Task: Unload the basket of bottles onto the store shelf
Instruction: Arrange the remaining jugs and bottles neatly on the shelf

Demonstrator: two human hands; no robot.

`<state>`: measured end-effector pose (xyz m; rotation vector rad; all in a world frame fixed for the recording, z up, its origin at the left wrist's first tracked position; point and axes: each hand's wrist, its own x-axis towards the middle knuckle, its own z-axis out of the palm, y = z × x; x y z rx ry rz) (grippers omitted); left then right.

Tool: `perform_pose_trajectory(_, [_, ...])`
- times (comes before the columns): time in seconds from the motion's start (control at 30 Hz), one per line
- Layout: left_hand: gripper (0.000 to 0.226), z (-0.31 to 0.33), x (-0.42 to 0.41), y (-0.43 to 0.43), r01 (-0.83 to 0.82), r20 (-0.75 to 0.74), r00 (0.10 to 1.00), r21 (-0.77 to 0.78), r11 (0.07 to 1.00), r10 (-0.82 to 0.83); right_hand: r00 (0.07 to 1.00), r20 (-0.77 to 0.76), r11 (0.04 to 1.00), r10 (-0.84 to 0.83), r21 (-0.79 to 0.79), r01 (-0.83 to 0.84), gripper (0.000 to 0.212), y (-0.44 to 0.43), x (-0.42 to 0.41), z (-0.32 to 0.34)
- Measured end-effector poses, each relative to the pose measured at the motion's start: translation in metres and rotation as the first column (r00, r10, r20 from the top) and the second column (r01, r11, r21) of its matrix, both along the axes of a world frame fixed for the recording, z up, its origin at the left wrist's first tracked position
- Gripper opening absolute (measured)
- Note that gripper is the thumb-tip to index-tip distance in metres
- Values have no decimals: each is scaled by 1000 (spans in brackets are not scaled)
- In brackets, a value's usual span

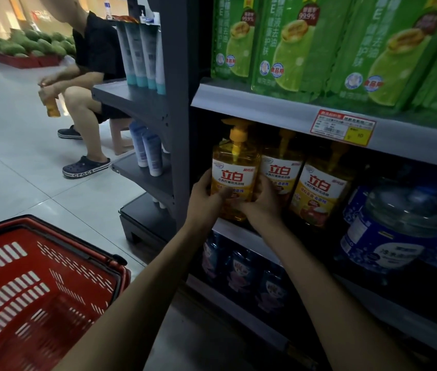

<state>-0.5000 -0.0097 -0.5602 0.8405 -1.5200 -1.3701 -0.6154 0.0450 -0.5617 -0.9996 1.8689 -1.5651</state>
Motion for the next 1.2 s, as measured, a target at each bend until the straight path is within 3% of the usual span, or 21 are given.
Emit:
perform_pose_trajectory(0.23, [30,2,19,12,-67,-12,998,48,997,68,993,-62,994,-104,-49,102,98,6,9,4])
perform_pose_trajectory(0.43, [24,-5,35,21,-51,25,998,-7,999,51,985,-162,995,-50,-89,36,82,20,14,2])
perform_pose_trajectory(0.6, [23,-8,44,36,-17,14,1000,-21,1000,17,975,-211,992,-68,-119,43,88,39,21,6])
perform_pose_trajectory(0.97, [22,8,45,81,57,48,998,-149,987,-51,969,-230,988,-89,-146,56,80,108,11,26])
perform_pose_trajectory(1.2, [24,10,24,90,151,115,983,-74,986,-142,984,-152,993,-94,-79,82,71,156,-12,19])
